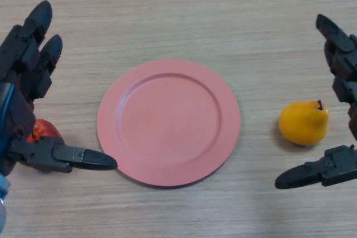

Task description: Pick up the yellow pear and place it on the plate

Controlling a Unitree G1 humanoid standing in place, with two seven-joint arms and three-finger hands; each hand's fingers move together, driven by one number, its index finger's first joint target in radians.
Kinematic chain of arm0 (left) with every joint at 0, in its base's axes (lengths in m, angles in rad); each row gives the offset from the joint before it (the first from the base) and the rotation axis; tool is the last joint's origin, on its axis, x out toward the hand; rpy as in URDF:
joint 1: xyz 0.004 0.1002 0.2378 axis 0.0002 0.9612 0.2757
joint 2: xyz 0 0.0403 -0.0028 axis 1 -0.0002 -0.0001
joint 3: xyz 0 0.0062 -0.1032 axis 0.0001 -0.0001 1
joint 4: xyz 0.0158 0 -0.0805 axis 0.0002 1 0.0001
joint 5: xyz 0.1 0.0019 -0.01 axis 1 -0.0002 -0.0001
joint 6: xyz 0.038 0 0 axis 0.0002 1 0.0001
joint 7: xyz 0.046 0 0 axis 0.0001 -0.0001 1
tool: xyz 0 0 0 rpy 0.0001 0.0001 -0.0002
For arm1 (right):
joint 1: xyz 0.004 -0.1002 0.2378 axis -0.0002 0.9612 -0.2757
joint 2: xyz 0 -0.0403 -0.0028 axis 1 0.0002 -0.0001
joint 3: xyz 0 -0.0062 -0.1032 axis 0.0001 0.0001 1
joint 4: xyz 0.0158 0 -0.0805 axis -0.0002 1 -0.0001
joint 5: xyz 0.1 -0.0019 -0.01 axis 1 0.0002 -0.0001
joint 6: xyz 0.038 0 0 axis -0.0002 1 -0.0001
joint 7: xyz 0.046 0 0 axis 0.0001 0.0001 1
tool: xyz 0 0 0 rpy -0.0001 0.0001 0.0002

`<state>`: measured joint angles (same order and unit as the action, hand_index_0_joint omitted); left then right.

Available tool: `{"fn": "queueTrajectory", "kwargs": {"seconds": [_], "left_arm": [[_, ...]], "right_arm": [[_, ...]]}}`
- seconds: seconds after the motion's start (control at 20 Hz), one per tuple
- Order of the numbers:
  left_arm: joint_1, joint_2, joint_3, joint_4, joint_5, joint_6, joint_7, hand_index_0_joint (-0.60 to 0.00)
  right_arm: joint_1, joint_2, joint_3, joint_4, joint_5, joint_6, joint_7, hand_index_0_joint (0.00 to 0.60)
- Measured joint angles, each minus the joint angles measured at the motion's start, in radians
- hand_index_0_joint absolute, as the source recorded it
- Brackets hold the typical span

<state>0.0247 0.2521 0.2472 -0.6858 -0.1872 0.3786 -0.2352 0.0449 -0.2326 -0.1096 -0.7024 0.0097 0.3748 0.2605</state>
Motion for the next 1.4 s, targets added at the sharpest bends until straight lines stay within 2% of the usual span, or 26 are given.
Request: {"fn": "queueTrajectory", "kwargs": {"seconds": [0.3, 0.5, 0.6, 0.65, 0.75, 0.85, 1.15, 1.4], "left_arm": [[0.001, 0.002, 0.0, 0.0, 0.0, 0.0, 0.0, 0.0], [0.008, 0.002, 0.0, 0.004, 0.004, -0.001, -0.001, 0.0], [0.008, 0.002, -0.001, 0.005, 0.005, -0.001, -0.002, 0.0], [0.007, 0.002, -0.003, 0.006, 0.005, -0.001, -0.002, 0.0], [0.009, 0.0, -0.003, 0.011, 0.006, -0.015, -0.002, 0.0], [0.018, -0.01, -0.008, 0.036, 0.014, -0.084, 0.001, 0.0], [0.034, -0.014, -0.034, 0.01, 0.014, -0.088, 0.005, 0.0], [0.054, -0.024, -0.038, -0.013, 0.013, -0.087, 0.007, 0.0]], "right_arm": [[-0.001, -0.001, 0.0, 0.007, 0.0, -0.012, 0.0, 0.0], [-0.027, -0.005, -0.001, 0.099, 0.0, -0.075, 0.001, 0.0], [-0.062, -0.024, -0.004, 0.169, 0.0, -0.09, 0.002, 0.0], [-0.089, -0.042, -0.009, 0.229, 0.0, -0.122, 0.002, 0.0], [-0.127, -0.049, -0.021, 0.317, 0.0, -0.153, 0.002, 0.0], [-0.16, -0.07, -0.023, 0.418, 0.0, -0.19, 0.002, 0.0], [-0.263, -0.126, -0.034, 0.773, -0.003, -0.35, -0.001, 0.0], [-0.347, -0.136, -0.028, 1.084, -0.044, -0.498, -0.019, 0.0]]}}
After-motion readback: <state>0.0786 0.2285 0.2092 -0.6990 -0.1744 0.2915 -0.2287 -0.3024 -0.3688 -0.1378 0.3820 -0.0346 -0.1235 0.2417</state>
